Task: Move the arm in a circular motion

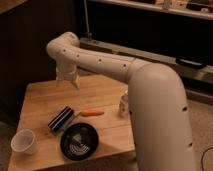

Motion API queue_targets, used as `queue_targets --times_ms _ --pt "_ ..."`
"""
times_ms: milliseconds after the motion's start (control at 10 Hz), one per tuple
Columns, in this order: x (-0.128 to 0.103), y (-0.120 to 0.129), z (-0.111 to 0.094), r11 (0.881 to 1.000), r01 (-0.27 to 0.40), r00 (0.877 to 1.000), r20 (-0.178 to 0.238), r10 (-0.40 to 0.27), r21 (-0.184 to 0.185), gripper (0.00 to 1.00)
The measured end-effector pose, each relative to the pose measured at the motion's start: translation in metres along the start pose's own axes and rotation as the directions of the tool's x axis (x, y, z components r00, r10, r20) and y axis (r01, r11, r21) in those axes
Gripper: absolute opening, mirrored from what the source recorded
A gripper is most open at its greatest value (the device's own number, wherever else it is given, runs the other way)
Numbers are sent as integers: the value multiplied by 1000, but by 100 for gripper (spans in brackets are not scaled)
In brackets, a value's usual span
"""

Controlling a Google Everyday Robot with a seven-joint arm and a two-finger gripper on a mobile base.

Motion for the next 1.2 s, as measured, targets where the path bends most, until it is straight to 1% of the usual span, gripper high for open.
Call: queue_targets --times_ms 200,400,500,600,700,800,900,1100,1200 --pt "-2 46 -3 997 -77 997 3 77 -6 66" --pt "-9 97 -4 987 -162 987 12 162 -15 66" --pt "-14 123 -3 979 -204 979 17 205 -23 66" --pt "-19 141 -2 972 -233 972 21 233 -28 66" --pt "-33 178 0 958 -285 958 30 286 -41 66" --pt "-44 200 1 950 -308 950 39 310 -50 66" --pt "-58 216 3 950 -307 950 45 310 -53 66" --pt "-80 232 -1 968 -248 966 57 251 -44 66" --pt "-88 233 -2 976 -217 974 62 219 -35 66"
